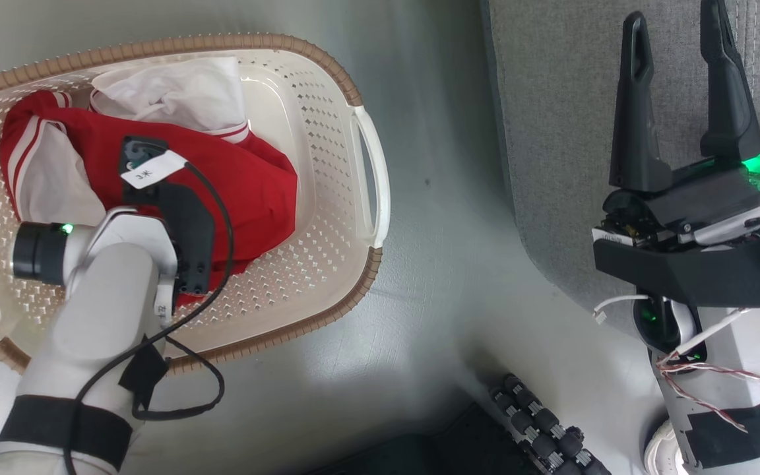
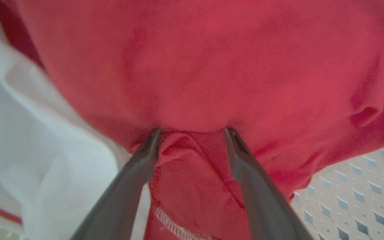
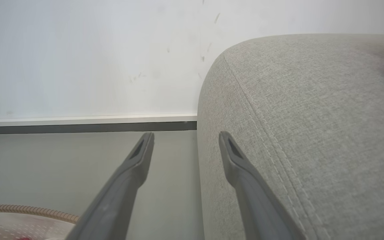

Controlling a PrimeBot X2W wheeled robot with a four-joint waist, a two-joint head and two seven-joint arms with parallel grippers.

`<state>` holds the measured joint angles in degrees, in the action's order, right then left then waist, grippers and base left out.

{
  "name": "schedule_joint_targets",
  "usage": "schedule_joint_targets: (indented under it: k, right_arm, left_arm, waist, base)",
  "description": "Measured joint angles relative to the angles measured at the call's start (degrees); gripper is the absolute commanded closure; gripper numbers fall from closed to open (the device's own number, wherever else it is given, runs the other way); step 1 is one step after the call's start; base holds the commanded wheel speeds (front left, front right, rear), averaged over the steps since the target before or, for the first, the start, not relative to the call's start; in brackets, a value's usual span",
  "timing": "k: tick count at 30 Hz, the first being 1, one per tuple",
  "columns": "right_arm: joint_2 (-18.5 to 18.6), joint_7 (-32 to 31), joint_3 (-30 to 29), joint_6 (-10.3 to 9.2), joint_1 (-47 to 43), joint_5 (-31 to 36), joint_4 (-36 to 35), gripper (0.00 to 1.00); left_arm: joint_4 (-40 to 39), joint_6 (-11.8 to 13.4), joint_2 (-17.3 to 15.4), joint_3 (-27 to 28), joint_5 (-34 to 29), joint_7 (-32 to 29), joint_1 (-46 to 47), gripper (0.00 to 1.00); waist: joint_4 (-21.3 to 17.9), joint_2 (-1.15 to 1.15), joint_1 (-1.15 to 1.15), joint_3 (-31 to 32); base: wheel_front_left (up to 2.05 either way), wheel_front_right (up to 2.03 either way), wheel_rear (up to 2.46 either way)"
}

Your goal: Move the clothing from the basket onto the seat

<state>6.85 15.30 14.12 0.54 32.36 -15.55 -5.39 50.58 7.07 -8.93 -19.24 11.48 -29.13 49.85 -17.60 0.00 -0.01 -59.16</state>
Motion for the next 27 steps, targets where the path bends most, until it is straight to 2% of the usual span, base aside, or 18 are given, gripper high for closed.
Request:
schedule_joint_targets:
  k: [10,14,16,27]
  right_arm:
    - [-0.18,-0.01,-0.13,0.55,-1.14,0.07,-0.53,0.0]
    - [-0.27,-0.01,-0.23,0.55,-1.6,0.14,-1.02,0.0]
    - [-0.34,-0.01,-0.3,0.55,-2.05,0.48,-1.27,0.0]
    - [-0.36,0.0,-0.93,0.56,-3.22,0.98,-2.5,0.0]
  left_arm:
    - [2.25,0.0,0.53,-0.34,-0.05,0.6,-0.41,0.0]
    - [2.82,0.0,0.52,-0.92,-0.25,1.03,0.05,0.03]
    - [2.97,0.0,0.53,-1.09,-0.55,1.09,0.41,0.0]
    - [3.11,-0.21,1.45,-1.26,-0.62,4.56,2.16,0.0]
  waist:
    - [-0.24,0.0,0.01,0.15]
    - [-0.31,0.0,0.01,0.06]
    - [-0.32,0.0,0.01,0.0]
    - [0.12,0.0,0.01,-0.58]
  base:
    - [0.0,0.0,0.0]
    - [0.0,0.0,0.0]
    - [0.0,0.0,0.0]
    - [0.0,0.0,0.0]
